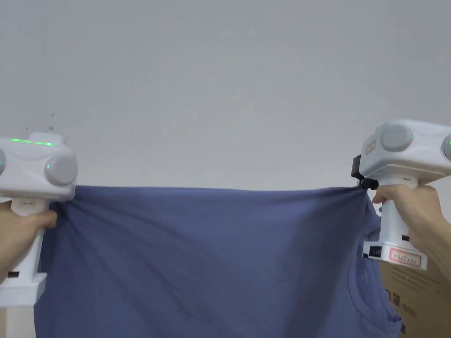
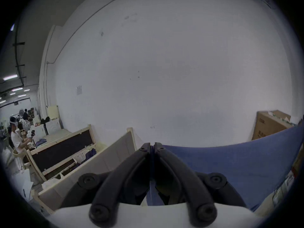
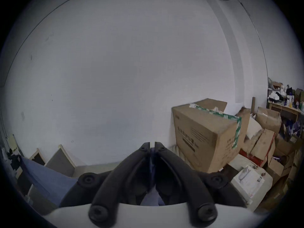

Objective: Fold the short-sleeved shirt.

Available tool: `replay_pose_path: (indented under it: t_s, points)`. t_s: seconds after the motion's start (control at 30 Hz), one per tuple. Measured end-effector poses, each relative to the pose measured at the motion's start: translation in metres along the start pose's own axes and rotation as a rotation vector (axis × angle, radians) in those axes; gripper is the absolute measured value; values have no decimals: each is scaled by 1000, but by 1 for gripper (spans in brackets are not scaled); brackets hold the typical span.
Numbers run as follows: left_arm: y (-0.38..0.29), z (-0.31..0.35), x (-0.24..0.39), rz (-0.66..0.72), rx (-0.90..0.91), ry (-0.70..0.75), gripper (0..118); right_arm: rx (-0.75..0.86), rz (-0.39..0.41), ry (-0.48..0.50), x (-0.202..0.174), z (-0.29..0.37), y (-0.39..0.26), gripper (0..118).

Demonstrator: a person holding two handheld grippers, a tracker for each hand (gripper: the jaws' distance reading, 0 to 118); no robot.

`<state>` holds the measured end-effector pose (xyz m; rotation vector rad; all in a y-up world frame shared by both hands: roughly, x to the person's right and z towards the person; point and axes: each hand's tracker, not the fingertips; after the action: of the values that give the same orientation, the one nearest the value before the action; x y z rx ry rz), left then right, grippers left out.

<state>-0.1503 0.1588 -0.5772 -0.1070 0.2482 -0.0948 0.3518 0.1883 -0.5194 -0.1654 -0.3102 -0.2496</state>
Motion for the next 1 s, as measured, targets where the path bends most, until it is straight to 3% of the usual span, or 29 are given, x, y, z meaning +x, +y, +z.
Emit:
replay_pose_path:
  t_s: [0.23, 0.3, 0.4, 0.6, 0.73, 0.77, 0.9, 1.0]
  points:
    - [-7, -34, 5, 9, 88, 60, 3, 1, 29, 11, -18, -35, -6, 3]
    - [-32, -54, 10, -23, 73, 45, 3, -42, 24, 5, -18, -57, -29, 3]
    - [-92, -87, 20, -16, 7, 5, 3, -135, 79, -20, -16, -100, -84, 3]
    - [-264, -162, 58, -72, -287, -7, 3, -434, 104, -73, 4, -199, -244, 3]
    - [-380, -190, 82, -97, -541, -24, 3, -604, 163, -125, 21, -244, -360, 3]
    - [-408, -198, 90, -103, -617, -20, 3, -636, 125, -155, 25, -252, -385, 3]
    - [-494, -218, 103, -168, -806, -1, 3, -799, 130, -162, 38, -263, -467, 3]
    - [-523, -204, 92, -183, -834, -1, 3, -847, 174, -196, 48, -250, -493, 3]
